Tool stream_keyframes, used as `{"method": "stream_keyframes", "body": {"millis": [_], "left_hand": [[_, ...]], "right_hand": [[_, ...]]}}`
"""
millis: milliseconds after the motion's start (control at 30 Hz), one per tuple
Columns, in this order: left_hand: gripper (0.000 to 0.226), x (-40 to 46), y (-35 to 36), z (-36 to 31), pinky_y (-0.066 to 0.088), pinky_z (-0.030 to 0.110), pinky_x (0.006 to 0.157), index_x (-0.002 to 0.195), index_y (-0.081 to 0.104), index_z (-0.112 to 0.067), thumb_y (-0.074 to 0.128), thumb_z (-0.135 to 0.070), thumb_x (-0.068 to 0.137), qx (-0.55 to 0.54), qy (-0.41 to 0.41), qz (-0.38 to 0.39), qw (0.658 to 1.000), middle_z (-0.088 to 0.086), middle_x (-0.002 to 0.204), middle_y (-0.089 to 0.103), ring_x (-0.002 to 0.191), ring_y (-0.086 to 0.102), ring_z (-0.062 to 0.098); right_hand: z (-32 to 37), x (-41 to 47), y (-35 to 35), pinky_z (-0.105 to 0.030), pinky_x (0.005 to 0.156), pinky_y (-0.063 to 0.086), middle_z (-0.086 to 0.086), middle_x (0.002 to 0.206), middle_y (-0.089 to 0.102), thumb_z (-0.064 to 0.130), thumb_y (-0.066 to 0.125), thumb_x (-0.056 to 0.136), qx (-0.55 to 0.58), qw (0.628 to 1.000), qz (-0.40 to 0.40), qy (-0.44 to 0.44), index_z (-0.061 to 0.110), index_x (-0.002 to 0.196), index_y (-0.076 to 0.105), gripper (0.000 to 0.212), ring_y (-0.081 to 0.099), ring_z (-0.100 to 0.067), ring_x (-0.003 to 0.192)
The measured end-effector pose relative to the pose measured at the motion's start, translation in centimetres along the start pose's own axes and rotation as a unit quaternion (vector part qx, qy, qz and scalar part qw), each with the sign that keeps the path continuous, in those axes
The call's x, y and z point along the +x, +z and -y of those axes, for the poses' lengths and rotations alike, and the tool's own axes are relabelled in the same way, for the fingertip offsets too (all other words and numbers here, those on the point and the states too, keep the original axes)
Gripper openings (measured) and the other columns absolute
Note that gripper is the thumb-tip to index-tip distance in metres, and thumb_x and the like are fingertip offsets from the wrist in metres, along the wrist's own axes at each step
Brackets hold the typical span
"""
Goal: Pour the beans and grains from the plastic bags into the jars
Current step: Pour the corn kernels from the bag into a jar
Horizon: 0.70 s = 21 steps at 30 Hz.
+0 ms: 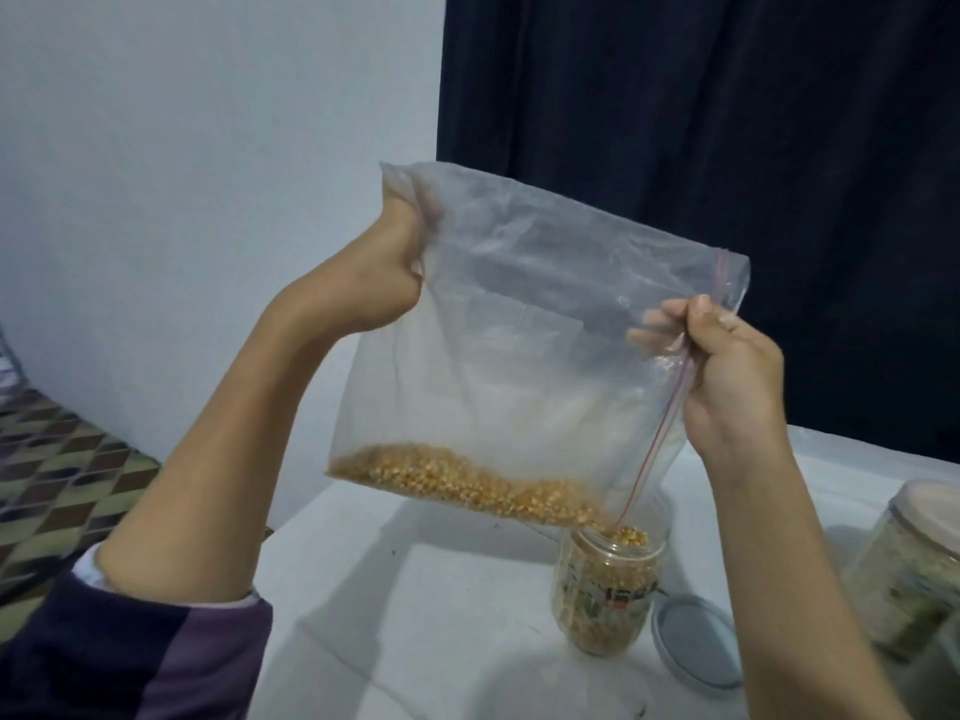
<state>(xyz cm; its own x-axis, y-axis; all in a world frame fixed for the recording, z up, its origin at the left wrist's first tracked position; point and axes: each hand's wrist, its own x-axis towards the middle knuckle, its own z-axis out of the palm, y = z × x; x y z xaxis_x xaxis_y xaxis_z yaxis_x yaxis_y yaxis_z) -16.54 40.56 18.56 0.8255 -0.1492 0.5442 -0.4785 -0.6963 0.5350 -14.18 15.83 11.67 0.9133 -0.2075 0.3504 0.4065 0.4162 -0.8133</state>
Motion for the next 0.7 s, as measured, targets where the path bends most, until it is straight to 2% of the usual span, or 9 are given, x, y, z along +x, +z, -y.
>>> {"method": "stream_keyframes", "body": {"millis": [67, 167, 233, 300, 367, 467, 533, 600, 700], "left_hand": [[0.071, -0.4, -0.2, 0.5, 0.04, 0.004, 0.087, 0.144, 0.017, -0.007, 0.043, 0.019, 0.084, -0.022, -0.001, -0.036, 0.999, -0.003, 0.128, 0.041, 0.112, 0.046, -0.002], [0.051, -0.9, -0.5, 1.6, 0.05, 0.027, 0.089, 0.125, 0.05, -0.01, 0.062, 0.012, 0.08, -0.08, -0.048, -0.125, 0.988, 0.0, 0.115, 0.06, 0.097, 0.061, 0.012], [0.04, -1.3, -0.5, 2.0, 0.053, 0.022, 0.082, 0.116, 0.061, -0.008, 0.069, 0.006, 0.079, -0.124, -0.079, -0.152, 0.977, -0.004, 0.099, 0.069, 0.085, 0.066, 0.01], [0.024, -1.7, -0.1, 2.3, 0.05, 0.011, 0.073, 0.103, 0.068, -0.01, 0.068, 0.001, 0.082, -0.159, -0.08, -0.172, 0.969, -0.016, 0.072, 0.07, 0.071, 0.065, -0.002], [0.014, -2.0, 0.6, 2.5, 0.049, 0.01, 0.07, 0.09, 0.071, -0.015, 0.063, -0.004, 0.088, -0.201, -0.064, -0.204, 0.956, -0.019, 0.06, 0.067, 0.065, 0.061, -0.004], [0.029, -1.9, 1.9, 2.8, 0.047, 0.023, 0.071, 0.076, 0.07, -0.031, 0.055, -0.014, 0.095, -0.208, -0.033, -0.249, 0.945, -0.011, 0.07, 0.065, 0.069, 0.057, 0.004], [0.031, -1.5, 3.1, 2.7, 0.039, 0.019, 0.061, 0.077, 0.063, -0.027, 0.046, -0.014, 0.099, -0.177, -0.018, -0.271, 0.946, -0.008, 0.065, 0.052, 0.059, 0.047, -0.002], [0.033, -1.0, 4.2, 2.5, 0.031, 0.018, 0.054, 0.072, 0.051, -0.023, 0.039, -0.012, 0.101, -0.166, -0.017, -0.299, 0.94, -0.009, 0.061, 0.04, 0.052, 0.038, -0.002], [0.038, 0.0, 5.2, 1.8, 0.027, 0.019, 0.05, 0.062, 0.039, -0.02, 0.038, -0.005, 0.098, -0.23, -0.028, -0.332, 0.914, -0.008, 0.058, 0.036, 0.05, 0.032, 0.0]], "right_hand": [[0.0, 0.0, 0.0, -0.029, 0.078, 0.057, -0.001, 0.065, 0.07, 0.012, 0.043, 0.101, -0.001, 1.0, -0.003, 0.001, 0.006, 0.081, 0.062, 0.029, 0.07, -0.016, 0.063], [-0.1, -0.1, -0.2, -0.031, 0.081, 0.056, -0.001, 0.067, 0.07, 0.013, 0.044, 0.101, -0.005, 1.0, -0.012, 0.001, 0.007, 0.081, 0.064, 0.028, 0.07, -0.017, 0.066], [-0.2, -0.1, -0.2, -0.032, 0.083, 0.056, -0.002, 0.069, 0.071, 0.013, 0.045, 0.101, -0.005, 1.0, -0.013, 0.001, 0.007, 0.081, 0.064, 0.028, 0.07, -0.018, 0.068], [-0.2, -0.2, -0.1, -0.032, 0.082, 0.056, -0.002, 0.068, 0.071, 0.013, 0.044, 0.101, -0.002, 1.0, -0.013, 0.0, 0.007, 0.081, 0.064, 0.028, 0.07, -0.018, 0.067], [-0.1, -0.2, -0.1, -0.031, 0.08, 0.057, -0.002, 0.067, 0.07, 0.012, 0.044, 0.101, 0.002, 1.0, -0.016, -0.009, 0.006, 0.081, 0.063, 0.029, 0.07, -0.017, 0.066], [0.0, -0.2, -0.2, -0.031, 0.081, 0.056, -0.002, 0.07, 0.07, 0.013, 0.044, 0.101, -0.003, 0.999, -0.019, -0.031, 0.006, 0.084, 0.064, 0.027, 0.07, -0.018, 0.067], [0.0, -0.2, -0.2, -0.033, 0.084, 0.056, -0.002, 0.071, 0.071, 0.014, 0.044, 0.101, -0.024, 0.998, -0.019, -0.051, 0.007, 0.086, 0.065, 0.027, 0.071, -0.018, 0.069], [-0.1, -0.2, -0.1, -0.035, 0.089, 0.055, -0.001, 0.071, 0.072, 0.013, 0.044, 0.101, -0.046, 0.996, -0.021, -0.073, 0.007, 0.086, 0.065, 0.027, 0.071, -0.017, 0.071], [-0.5, 0.1, -0.2, -0.038, 0.092, 0.054, 0.0, 0.07, 0.072, 0.012, 0.044, 0.101, -0.057, 0.993, -0.036, -0.092, 0.009, 0.085, 0.065, 0.027, 0.071, -0.016, 0.072]]}}
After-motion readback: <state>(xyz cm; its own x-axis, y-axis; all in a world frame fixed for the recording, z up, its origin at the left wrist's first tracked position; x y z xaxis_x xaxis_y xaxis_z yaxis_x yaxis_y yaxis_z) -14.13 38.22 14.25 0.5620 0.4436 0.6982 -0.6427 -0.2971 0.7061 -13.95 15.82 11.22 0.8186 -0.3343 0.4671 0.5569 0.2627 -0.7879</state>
